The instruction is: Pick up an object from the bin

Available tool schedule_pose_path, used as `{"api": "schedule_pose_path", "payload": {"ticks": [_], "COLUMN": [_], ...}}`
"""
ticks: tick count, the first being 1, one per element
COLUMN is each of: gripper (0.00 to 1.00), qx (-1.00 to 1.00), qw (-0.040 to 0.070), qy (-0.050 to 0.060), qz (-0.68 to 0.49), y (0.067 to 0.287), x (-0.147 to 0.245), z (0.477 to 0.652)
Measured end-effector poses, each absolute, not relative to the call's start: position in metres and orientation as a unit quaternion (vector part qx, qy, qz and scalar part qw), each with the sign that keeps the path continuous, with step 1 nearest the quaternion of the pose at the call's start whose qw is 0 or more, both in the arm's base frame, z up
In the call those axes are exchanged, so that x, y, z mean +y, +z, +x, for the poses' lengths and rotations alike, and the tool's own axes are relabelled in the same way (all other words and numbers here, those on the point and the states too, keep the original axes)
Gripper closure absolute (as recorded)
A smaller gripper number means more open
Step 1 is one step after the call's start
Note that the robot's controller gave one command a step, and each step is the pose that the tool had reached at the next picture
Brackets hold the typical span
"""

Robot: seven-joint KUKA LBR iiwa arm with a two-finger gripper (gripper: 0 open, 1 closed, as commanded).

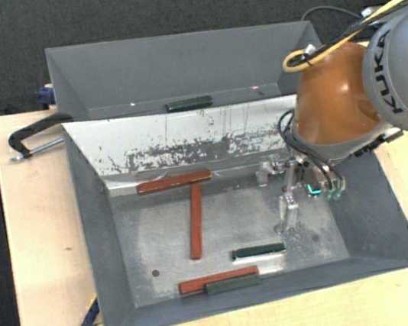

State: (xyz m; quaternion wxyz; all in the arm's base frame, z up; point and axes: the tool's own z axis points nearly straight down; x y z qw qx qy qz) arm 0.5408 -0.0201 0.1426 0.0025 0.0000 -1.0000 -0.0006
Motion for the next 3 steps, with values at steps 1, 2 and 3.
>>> {"api": "schedule_pose_path", "payload": {"ticks": [1,2,3], "gripper": [0.00,0.00,0.00], "qx": [-1.000,-1.000,-1.000], "qw": [-0.001,-0.002,0.000], "qy": [0.000,0.000,-0.001], "qz": [0.000,0.004,-0.004], "y": [0.147,0.134,0.118], "x": [-0.020,-0.016,-0.032], "z": [0.543,0.508,0.497]}}
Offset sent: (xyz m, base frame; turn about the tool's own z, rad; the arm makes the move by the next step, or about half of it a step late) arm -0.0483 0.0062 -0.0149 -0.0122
